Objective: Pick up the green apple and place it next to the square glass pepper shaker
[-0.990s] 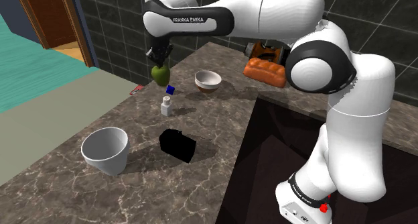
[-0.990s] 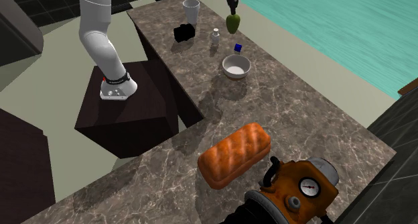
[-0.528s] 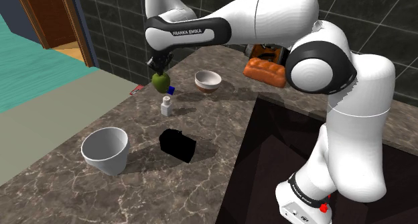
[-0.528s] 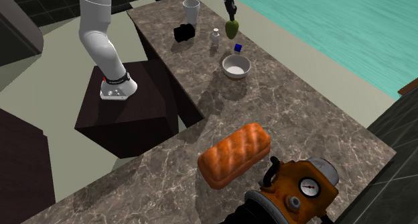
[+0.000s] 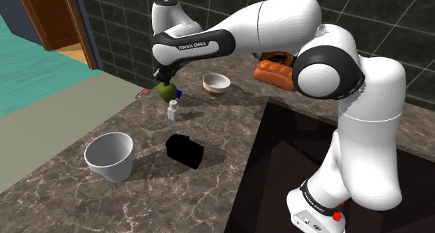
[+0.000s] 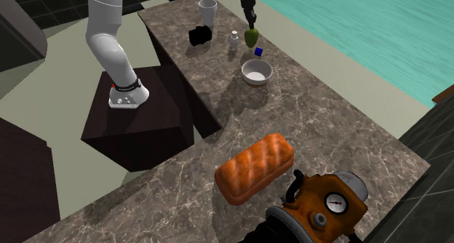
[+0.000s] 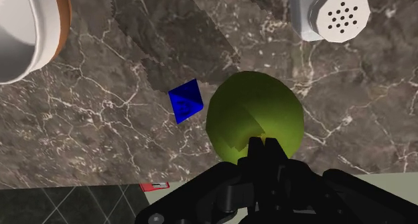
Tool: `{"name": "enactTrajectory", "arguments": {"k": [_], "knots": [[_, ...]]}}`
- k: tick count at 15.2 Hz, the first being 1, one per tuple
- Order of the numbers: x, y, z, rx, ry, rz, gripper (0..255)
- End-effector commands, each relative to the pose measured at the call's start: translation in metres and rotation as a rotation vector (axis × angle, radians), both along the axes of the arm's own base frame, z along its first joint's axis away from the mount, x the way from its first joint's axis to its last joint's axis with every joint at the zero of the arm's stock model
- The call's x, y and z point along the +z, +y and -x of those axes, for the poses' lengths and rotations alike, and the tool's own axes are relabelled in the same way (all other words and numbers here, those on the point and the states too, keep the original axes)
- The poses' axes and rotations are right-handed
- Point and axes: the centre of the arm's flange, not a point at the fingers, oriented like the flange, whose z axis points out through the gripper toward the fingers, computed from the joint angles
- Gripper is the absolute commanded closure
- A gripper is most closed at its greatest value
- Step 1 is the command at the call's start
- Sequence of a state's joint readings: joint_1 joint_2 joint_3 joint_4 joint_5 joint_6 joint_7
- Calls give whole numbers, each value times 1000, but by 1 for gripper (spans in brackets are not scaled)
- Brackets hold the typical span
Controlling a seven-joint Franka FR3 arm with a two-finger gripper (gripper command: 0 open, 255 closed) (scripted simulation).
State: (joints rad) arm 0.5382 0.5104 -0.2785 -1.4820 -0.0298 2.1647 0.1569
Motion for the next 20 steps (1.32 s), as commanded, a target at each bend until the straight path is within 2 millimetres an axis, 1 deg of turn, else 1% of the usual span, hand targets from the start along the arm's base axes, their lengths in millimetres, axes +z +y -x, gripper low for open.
{"name": "enactTrajectory", "arguments": {"k": [1,6,7,12,15,16,20], "knots": [[-2,0,0,0,-1,0,255],[-2,0,0,0,-1,0,255],[-2,0,0,0,-1,0,0],[-2,0,0,0,-1,0,0],[36,4,9,0,-1,0,0],[46,5,11,0,-1,0,0],[46,5,11,0,-1,0,0]]}}
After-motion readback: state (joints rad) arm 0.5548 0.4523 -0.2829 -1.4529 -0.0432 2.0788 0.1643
